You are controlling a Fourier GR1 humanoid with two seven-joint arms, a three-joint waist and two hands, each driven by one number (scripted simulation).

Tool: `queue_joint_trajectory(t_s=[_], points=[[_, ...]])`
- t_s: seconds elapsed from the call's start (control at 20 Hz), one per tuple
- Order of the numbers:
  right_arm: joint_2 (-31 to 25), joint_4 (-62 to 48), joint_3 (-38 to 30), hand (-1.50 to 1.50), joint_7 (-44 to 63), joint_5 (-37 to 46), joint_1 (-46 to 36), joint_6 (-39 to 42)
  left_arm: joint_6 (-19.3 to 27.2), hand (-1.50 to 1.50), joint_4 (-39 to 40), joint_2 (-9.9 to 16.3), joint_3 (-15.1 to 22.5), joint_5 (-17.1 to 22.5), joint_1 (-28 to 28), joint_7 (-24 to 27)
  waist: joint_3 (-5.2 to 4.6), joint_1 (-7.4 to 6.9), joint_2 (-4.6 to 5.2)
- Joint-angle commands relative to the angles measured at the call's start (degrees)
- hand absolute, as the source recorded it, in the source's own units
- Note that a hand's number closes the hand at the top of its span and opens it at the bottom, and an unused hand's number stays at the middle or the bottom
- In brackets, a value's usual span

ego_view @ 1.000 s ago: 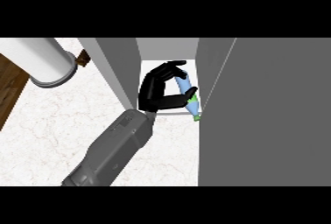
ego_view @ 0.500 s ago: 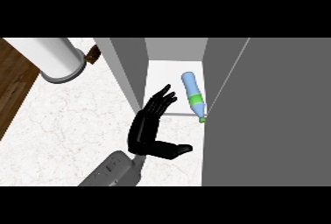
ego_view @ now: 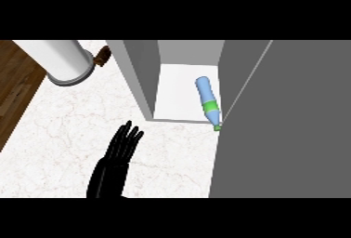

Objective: Pick up the bottled water, place it into the cabinet and close the cabinet

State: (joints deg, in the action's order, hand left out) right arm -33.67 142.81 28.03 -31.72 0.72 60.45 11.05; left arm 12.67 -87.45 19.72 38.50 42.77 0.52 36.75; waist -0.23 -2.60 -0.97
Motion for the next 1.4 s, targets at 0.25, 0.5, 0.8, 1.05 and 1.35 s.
queue_joint_trajectory(t_s=[0.25, 0.5, 0.8, 1.05, 1.35], points=[[-9.5, 10.9, 3.2, 1.50, 7.1, 11.9, -7.9, 3.4, -8.7, -1.50, -7.3, 12.3, -5.0, 1.9, -10.5, 6.1, -0.33, -0.72, 0.27], [-7.9, 11.1, 8.6, 1.50, 11.4, 10.3, -11.8, 0.6, -15.6, -1.50, -9.5, 21.1, -9.8, 4.4, -17.7, 9.4, -0.36, -1.29, 0.45], [-5.4, 8.6, 14.8, 1.50, 21.2, 5.6, -20.4, -0.6, -21.3, -1.50, -10.5, 25.5, -12.2, 5.9, -21.3, 11.2, -0.38, -3.21, 1.62], [-5.8, 6.0, 15.4, 1.50, 25.3, 4.6, -30.9, 1.8, -24.6, -1.50, -11.1, 27.9, -13.8, 6.7, -22.6, 12.1, -0.46, -5.25, 1.89], [-4.7, 2.9, 16.2, 1.50, 32.1, 2.3, -41.4, 3.0, -27.7, -1.50, -10.4, 30.6, -15.7, 7.3, -23.0, 12.7, -0.73, -6.78, 2.12]])
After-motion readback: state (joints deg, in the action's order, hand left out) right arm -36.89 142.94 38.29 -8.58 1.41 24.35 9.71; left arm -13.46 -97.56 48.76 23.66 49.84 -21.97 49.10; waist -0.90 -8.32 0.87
